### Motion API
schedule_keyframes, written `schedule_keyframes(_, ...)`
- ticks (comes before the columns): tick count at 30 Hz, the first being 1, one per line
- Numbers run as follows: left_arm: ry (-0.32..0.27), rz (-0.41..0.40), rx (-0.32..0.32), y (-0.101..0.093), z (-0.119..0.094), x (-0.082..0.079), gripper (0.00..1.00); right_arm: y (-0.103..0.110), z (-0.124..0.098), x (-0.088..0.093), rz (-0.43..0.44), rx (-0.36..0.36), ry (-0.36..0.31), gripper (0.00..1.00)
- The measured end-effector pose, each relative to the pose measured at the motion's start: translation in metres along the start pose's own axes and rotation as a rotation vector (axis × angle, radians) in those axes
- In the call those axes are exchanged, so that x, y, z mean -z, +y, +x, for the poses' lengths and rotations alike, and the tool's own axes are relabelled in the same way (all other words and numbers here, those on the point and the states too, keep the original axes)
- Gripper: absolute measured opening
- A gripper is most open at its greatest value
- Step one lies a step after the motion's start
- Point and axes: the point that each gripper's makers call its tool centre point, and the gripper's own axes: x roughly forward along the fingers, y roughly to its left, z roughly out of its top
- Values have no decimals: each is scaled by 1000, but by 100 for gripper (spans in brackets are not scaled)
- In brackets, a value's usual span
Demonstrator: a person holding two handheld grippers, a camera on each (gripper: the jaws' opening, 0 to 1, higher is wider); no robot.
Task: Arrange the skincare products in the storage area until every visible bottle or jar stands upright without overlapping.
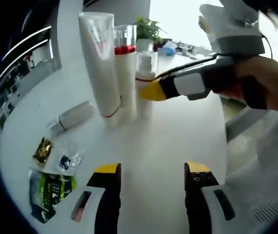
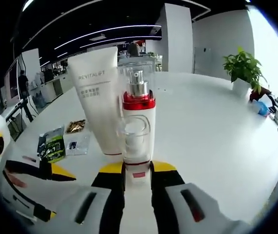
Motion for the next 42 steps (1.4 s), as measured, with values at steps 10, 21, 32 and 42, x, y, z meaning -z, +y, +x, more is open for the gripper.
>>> schedule_keyframes(10,-4,-3,-8,3,-3,-1,50,2,0,3,12,-11,13,28)
schedule_keyframes(21,-31,-39,-18,-1,-14,-8,55,9,-15,2,-31,-94,-8,44)
schedule_keyframes(32,-57,-165,-52,5,-37,-1,65,8,-39,-1,-48,-194,-42,60)
schedule_keyframes(42,-94,-265,-107,10,-68,8,74,14,-65,-9,-82,-330,-64,81)
